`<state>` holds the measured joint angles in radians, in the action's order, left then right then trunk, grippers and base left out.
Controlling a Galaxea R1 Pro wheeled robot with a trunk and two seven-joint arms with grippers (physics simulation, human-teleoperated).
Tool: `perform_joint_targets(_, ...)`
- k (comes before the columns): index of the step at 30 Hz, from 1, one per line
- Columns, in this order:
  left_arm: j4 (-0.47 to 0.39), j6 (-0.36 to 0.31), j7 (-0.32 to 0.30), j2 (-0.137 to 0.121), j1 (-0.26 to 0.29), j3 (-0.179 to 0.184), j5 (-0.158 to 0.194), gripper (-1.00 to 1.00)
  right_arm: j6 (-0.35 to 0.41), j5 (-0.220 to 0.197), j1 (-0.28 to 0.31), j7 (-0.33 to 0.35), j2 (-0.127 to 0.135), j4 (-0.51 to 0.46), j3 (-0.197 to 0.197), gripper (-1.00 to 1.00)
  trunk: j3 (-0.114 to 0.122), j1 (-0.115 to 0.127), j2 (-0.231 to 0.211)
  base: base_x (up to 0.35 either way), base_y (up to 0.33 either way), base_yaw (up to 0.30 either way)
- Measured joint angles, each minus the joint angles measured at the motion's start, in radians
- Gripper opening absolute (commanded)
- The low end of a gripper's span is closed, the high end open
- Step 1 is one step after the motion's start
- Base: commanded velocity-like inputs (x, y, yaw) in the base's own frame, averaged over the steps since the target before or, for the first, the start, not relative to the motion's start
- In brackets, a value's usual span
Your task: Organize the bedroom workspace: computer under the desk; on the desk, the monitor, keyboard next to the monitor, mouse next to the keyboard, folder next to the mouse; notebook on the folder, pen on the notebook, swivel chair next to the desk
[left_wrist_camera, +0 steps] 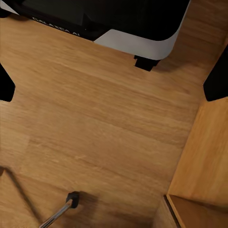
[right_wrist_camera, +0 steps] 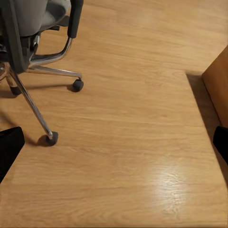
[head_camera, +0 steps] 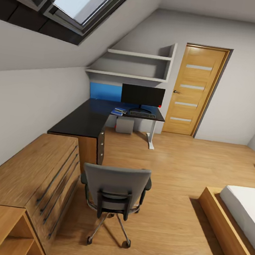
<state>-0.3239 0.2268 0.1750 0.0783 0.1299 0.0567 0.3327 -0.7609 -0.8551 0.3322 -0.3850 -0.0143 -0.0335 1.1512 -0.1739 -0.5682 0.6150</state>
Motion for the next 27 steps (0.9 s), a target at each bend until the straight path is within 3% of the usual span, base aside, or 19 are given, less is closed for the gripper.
perform_joint_targets(11, 0.0, 0.0, 0.0, 0.0, 0.0, 0.0, -0.001, 1.0, 0.0, -0.001, 0.0, 0.0, 0.001, 0.012, 0.0, 1.0, 0.0, 0.0, 0.0, 0.0, 0.151, -0.005)
perform_joint_targets(27, -0.011, -0.001, 0.001, 0.008, 0.0, 0.0, 0.004, 1.0, 0.0, -0.001, 0.0, 0.0, 0.007, 0.014, 0.0, 1.0, -0.006, -0.008, 0.014, 0.0, 0.012, 0.0)
